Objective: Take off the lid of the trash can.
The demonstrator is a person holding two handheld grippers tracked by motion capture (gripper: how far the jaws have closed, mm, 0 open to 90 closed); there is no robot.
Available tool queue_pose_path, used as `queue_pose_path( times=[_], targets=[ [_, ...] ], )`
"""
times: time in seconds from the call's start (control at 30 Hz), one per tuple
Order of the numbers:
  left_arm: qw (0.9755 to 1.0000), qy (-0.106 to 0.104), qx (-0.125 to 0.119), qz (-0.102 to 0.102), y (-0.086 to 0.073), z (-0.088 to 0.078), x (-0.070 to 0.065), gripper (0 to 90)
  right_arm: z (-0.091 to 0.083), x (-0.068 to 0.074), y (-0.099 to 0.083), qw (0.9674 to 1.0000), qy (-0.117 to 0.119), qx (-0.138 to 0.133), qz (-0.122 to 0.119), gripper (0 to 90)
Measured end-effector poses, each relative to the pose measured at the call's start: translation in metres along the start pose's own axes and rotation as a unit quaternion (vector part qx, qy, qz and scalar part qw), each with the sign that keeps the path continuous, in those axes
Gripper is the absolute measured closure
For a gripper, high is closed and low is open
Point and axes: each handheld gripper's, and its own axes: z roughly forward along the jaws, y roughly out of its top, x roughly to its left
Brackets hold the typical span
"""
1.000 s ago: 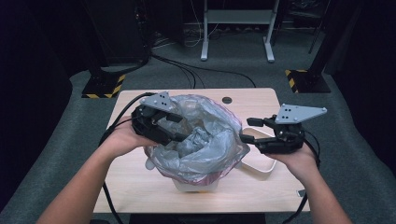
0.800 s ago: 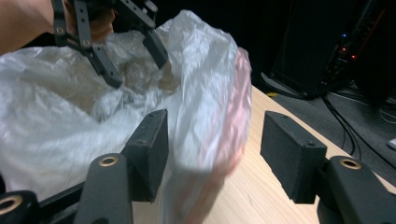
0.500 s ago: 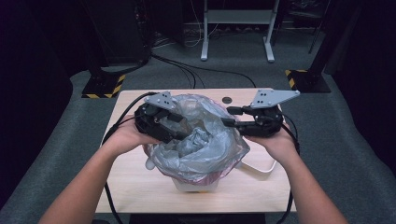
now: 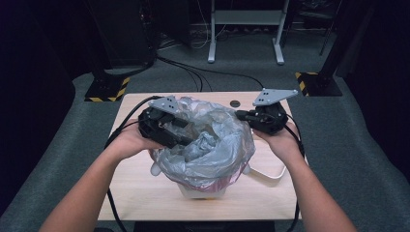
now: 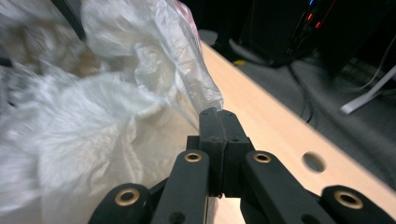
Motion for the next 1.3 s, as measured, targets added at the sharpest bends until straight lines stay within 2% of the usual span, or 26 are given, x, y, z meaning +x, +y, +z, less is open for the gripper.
queue_pose_path(
  times=[0.1, 0.2, 0.3, 0.33, 0.37, 0.4, 0.5, 0.73, 0.83, 0.93, 1.07, 1.17, 1.3],
  targets=[
    [1.0000, -0.004, 0.001, -0.002, 0.000, 0.000, 0.000, 37.5, 0.011, -0.002, -0.010, 0.9996, 0.023, 0.010, 0.012, 90.0],
    [1.0000, -0.006, 0.002, -0.004, -0.001, 0.000, 0.001, 37.5, 0.019, 0.000, -0.019, 0.9989, 0.036, 0.025, 0.013, 90.0],
    [1.0000, -0.005, 0.002, -0.004, -0.001, 0.000, 0.001, 37.5, 0.021, -0.001, -0.024, 0.9982, 0.050, 0.017, 0.027, 89.6],
    [1.0000, -0.002, 0.002, -0.001, -0.001, 0.000, 0.000, 37.4, 0.020, -0.001, -0.024, 0.9980, 0.053, 0.016, 0.029, 83.7],
    [1.0000, 0.000, 0.000, 0.000, -0.001, -0.001, -0.001, 37.5, 0.018, 0.000, -0.023, 0.9984, 0.047, 0.017, 0.026, 71.4],
    [1.0000, 0.001, -0.003, 0.000, -0.001, -0.002, -0.001, 37.4, 0.015, 0.000, -0.022, 0.9989, 0.036, 0.016, 0.027, 66.2],
    [0.9999, 0.004, -0.014, 0.001, 0.000, -0.007, -0.003, 36.7, -0.003, -0.001, -0.021, 0.9990, 0.028, -0.010, 0.035, 56.4],
    [0.9993, 0.021, -0.030, -0.001, 0.003, -0.020, -0.003, 35.3, -0.041, 0.005, -0.019, 0.9988, 0.026, -0.035, 0.021, 50.5],
    [0.9986, 0.039, -0.037, -0.003, 0.002, -0.033, -0.001, 35.3, -0.054, 0.014, -0.021, 0.9982, 0.037, -0.046, 0.010, 48.3],
    [0.9973, 0.061, -0.040, -0.011, -0.003, -0.049, 0.005, 35.4, -0.064, 0.026, -0.024, 0.9966, 0.063, -0.053, 0.001, 46.7],
    [0.9954, 0.074, -0.044, -0.041, -0.017, -0.062, 0.013, 35.0, -0.069, 0.041, -0.029, 0.9945, 0.092, -0.048, -0.014, 44.0],
    [0.9956, 0.068, -0.048, -0.043, -0.031, -0.068, 0.011, 34.5, -0.069, 0.049, -0.034, 0.9933, 0.105, -0.046, -0.020, 41.8],
    [0.9947, 0.076, -0.051, -0.047, -0.046, -0.078, 0.006, 34.5, -0.066, 0.054, -0.040, 0.9934, 0.106, -0.038, -0.024, 40.7]
  ],
)
